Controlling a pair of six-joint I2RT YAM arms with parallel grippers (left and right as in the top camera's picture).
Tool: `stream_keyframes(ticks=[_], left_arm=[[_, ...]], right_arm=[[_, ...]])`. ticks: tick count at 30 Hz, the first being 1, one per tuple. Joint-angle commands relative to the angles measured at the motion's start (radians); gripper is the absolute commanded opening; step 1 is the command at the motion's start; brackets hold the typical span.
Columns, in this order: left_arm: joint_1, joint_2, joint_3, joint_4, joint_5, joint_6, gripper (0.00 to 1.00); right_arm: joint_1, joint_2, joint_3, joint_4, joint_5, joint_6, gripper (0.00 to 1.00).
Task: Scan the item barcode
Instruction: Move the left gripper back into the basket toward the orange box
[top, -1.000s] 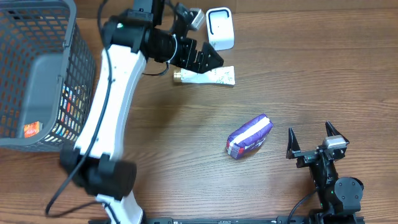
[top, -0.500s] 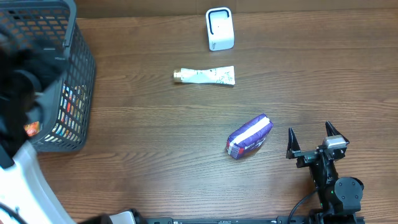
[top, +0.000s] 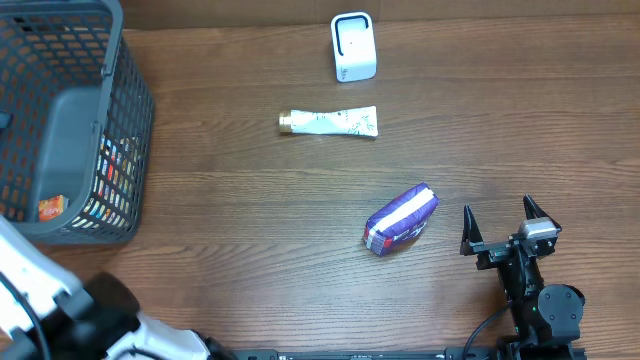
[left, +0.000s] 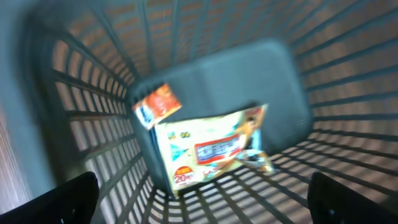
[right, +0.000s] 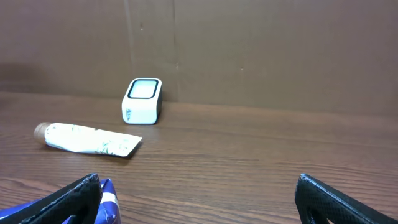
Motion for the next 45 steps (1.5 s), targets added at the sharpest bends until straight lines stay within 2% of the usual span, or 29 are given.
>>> stream_keyframes(ticks=[1, 2, 6, 8, 11, 13, 18, 22, 28, 38, 45], left_arm=[[0.0, 0.178, -0.002, -0.04, -0.058, 0.047, 0.99], [0.0, 0.206, -0.002, -0.043, -0.058, 0.078, 0.98], [0.0, 0.369, -0.002, -0.05, -0.017, 0.392, 0.92], [0.0, 0.4, -0.002, -0.054, -0.019, 0.494, 0.92], [0.002, 0.418, -0.003, -0.017, -0.018, 0.568, 1.0], [0.0, 0.419, -0.003, 0.002, -0.016, 0.662, 1.0], [-0.016, 0.419, -0.003, 0.041, -0.021, 0.806, 1.0], [-0.02, 0.424, -0.003, 0.083, -0.089, 0.82, 1.0], [-0.02, 0.426, -0.044, 0.137, -0.106, 0.846, 1.0], [-0.02, 0.426, -0.381, 0.295, -0.237, 0.862, 1.0], [-0.011, 0.426, -0.471, 0.384, -0.256, 0.892, 1.0]], right_arm=[[0.006, -0.01, -0.01, 0.005, -0.003, -0.004, 1.0], [0.006, -0.01, -0.01, 0.005, -0.003, -0.004, 1.0], [0.006, -0.01, -0.01, 0.005, -0.003, -0.004, 1.0], [0.006, -0.01, -0.01, 0.005, -0.003, -0.004, 1.0], [0.006, -0.01, -0.01, 0.005, -0.003, -0.004, 1.0], [0.006, -0.01, -0.01, 0.005, -0.004, -0.004, 1.0], [0.006, -0.01, -0.01, 0.005, -0.003, -0.004, 1.0], [0.006, -0.01, -0.01, 0.005, -0.003, -0.004, 1.0], [0.006, -0.01, -0.01, 0.005, -0.003, -0.004, 1.0], [0.006, -0.01, -0.01, 0.005, -0.003, -0.004, 1.0], [0.006, -0.01, -0.01, 0.005, -0.003, -0.004, 1.0]])
